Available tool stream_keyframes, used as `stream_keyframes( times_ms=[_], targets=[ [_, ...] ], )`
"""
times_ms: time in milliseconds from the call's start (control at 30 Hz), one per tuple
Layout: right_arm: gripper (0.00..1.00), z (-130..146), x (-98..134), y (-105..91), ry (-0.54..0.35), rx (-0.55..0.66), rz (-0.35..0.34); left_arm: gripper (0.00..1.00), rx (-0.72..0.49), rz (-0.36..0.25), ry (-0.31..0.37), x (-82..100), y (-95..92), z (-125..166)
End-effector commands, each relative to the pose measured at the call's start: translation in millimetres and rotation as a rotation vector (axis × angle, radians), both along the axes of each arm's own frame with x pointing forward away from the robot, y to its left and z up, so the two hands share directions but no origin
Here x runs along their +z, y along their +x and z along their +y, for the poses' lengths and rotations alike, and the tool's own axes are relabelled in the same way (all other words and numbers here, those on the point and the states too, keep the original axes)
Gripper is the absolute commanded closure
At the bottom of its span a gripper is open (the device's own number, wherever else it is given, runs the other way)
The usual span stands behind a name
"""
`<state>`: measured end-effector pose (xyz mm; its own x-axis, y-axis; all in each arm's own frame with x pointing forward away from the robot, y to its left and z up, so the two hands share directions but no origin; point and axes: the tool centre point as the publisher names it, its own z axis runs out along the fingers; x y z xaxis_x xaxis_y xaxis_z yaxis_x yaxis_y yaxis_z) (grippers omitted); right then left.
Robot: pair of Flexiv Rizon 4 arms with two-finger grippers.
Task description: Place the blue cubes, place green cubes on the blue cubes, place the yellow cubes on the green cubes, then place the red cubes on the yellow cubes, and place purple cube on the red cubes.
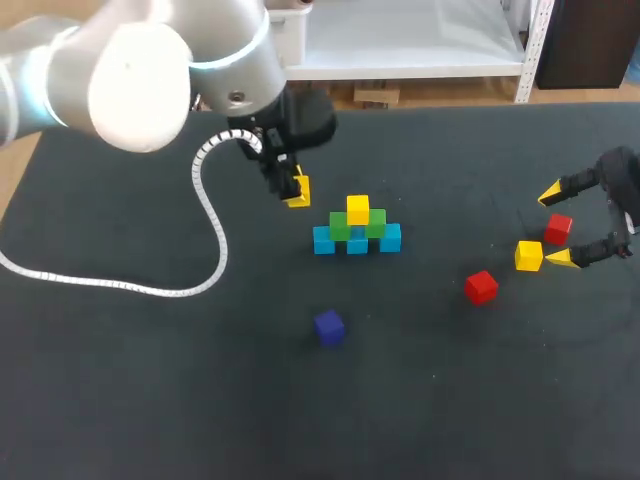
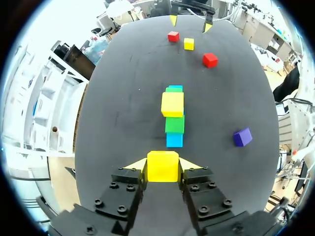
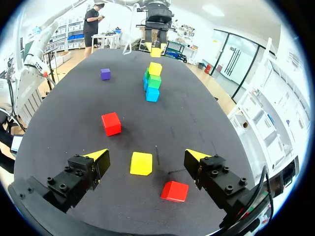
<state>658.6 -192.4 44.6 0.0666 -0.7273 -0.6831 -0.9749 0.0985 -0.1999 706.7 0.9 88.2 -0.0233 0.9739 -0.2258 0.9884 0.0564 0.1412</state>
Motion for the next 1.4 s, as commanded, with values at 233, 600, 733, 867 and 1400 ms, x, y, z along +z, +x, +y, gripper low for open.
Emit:
stream_keyframes(
  times_ms=[233,600,733,867,1400],
  targets=[
    [0.0,-0.1,-0.8,0.4,0.004,0.001,-0.002,1.0,-0.019,0.015,0.006,5.7,-5.7,-14.4],
    [0.0,-0.1,-0.8,0.4,0.004,0.001,-0.002,1.0,-0.017,0.08,-0.02,2.1,-12.7,-31.7],
    [0.0,-0.1,-0.8,0.4,0.004,0.001,-0.002,1.0,-0.023,0.089,-0.017,0.3,-15.9,-35.6],
    [0.0,-0.1,-0.8,0.4,0.004,0.001,-0.002,1.0,-0.028,0.098,-0.016,-1.9,-15.6,-37.1],
    [0.0,-0.1,-0.8,0.4,0.004,0.001,-0.002,1.0,-0.051,0.126,-0.006,-11.2,-10.2,-40.6]
  ],
)
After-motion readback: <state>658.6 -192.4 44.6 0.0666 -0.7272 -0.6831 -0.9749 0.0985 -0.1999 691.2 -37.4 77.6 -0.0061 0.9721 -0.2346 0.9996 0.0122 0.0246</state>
